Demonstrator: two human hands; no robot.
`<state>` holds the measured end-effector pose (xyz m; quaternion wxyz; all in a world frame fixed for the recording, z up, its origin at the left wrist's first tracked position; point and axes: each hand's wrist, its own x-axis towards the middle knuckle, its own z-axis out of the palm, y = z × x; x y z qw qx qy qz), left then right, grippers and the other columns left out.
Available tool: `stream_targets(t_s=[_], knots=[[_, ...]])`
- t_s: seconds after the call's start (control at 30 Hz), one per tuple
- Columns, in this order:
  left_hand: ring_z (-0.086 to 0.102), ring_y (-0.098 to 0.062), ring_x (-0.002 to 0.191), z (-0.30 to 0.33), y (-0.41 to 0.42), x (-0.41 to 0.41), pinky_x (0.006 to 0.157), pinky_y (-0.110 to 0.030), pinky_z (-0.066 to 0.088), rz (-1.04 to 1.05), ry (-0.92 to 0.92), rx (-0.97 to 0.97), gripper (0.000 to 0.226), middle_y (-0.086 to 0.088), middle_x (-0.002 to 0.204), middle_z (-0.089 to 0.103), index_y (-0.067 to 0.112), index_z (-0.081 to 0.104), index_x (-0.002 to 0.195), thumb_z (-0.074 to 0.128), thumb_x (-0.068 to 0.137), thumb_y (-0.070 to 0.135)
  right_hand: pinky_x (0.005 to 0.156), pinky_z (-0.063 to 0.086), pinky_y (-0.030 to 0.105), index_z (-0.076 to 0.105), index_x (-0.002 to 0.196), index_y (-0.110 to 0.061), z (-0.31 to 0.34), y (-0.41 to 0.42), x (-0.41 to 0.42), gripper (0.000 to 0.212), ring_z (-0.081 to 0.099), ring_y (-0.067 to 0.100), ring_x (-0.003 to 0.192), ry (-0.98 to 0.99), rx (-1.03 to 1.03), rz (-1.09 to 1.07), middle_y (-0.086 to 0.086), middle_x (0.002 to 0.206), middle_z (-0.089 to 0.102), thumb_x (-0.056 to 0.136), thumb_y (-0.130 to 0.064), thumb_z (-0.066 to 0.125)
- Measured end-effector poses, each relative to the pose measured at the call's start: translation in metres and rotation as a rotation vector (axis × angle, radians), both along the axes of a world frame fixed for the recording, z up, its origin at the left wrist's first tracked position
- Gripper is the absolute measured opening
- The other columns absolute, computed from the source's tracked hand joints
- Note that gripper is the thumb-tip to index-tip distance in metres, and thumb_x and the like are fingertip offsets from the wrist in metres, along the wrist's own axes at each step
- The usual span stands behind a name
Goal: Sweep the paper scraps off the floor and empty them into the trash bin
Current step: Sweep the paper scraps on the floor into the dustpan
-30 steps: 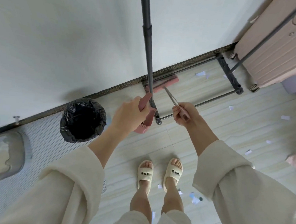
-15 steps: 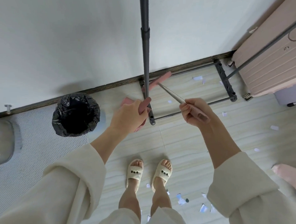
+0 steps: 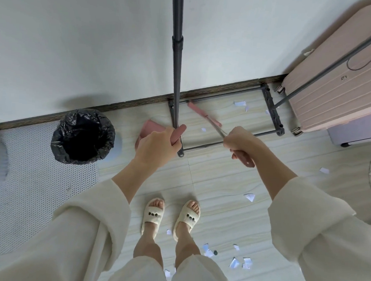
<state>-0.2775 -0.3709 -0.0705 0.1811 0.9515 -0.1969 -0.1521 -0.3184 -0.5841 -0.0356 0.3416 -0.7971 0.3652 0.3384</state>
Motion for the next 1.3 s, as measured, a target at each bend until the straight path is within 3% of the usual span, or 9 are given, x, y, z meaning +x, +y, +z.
stream_targets(t_s=[0.13, 0.4, 0.6, 0.97, 1.17, 1.3], knots=[[0.043, -0.024, 0.054, -0.001, -0.003, -0.002, 0.056, -0.029, 0.036, -0.004, -0.015, 0.012, 0.017, 0.008, 0.048, 0.034, 0.017, 0.049, 0.083, 0.051, 0.086, 0.033, 0.042, 0.043, 0.020, 0.049, 0.102, 0.001, -0.012, 0.009, -0.009, 0.020, 0.058, 0.016, 0.045, 0.020, -0.045, 0.026, 0.009, 0.063, 0.058, 0.085, -0.002, 0.039], [0.041, -0.023, 0.050, -0.002, -0.006, -0.004, 0.055, -0.028, 0.034, 0.003, -0.029, 0.013, 0.018, 0.008, 0.048, 0.035, 0.015, 0.053, 0.088, 0.050, 0.086, 0.033, 0.041, 0.044, 0.022, 0.042, 0.085, -0.001, -0.024, 0.007, 0.001, 0.006, 0.057, 0.018, 0.044, 0.037, -0.105, 0.102, 0.010, 0.059, 0.059, 0.086, -0.003, 0.037], [0.051, -0.027, 0.056, 0.001, -0.001, -0.010, 0.056, -0.030, 0.041, -0.004, -0.022, 0.010, 0.022, 0.000, 0.058, 0.052, 0.015, 0.054, 0.092, 0.050, 0.088, 0.036, 0.035, 0.035, 0.015, 0.041, 0.098, -0.007, -0.017, 0.006, -0.007, 0.014, 0.049, 0.017, 0.040, 0.096, -0.207, 0.316, 0.009, 0.063, 0.055, 0.087, -0.002, 0.035], [0.047, -0.024, 0.052, 0.001, 0.006, -0.009, 0.054, -0.028, 0.035, -0.007, -0.056, 0.028, 0.024, 0.002, 0.054, 0.047, 0.014, 0.054, 0.094, 0.049, 0.087, 0.036, 0.033, 0.036, 0.019, 0.042, 0.091, -0.007, 0.001, 0.002, 0.001, 0.010, 0.052, 0.017, 0.043, 0.024, -0.310, 0.450, 0.007, 0.064, 0.054, 0.082, -0.002, 0.040], [0.042, -0.024, 0.046, 0.000, 0.008, -0.012, 0.049, -0.025, 0.030, -0.004, -0.077, 0.002, 0.020, 0.007, 0.048, 0.036, 0.014, 0.056, 0.091, 0.053, 0.087, 0.032, 0.047, 0.035, 0.026, 0.044, 0.096, -0.011, -0.021, 0.012, 0.018, 0.012, 0.050, 0.017, 0.058, 0.018, -0.293, 0.517, 0.004, 0.069, 0.050, 0.085, -0.008, 0.044], [0.046, -0.025, 0.047, 0.001, 0.010, -0.013, 0.050, -0.026, 0.033, 0.000, -0.075, -0.012, 0.021, 0.004, 0.051, 0.043, 0.013, 0.056, 0.092, 0.052, 0.087, 0.033, 0.059, 0.037, 0.029, 0.050, 0.118, -0.012, -0.030, 0.022, 0.011, 0.033, 0.051, 0.023, 0.077, 0.068, -0.343, 0.613, 0.001, 0.070, 0.043, 0.086, -0.008, 0.045]])
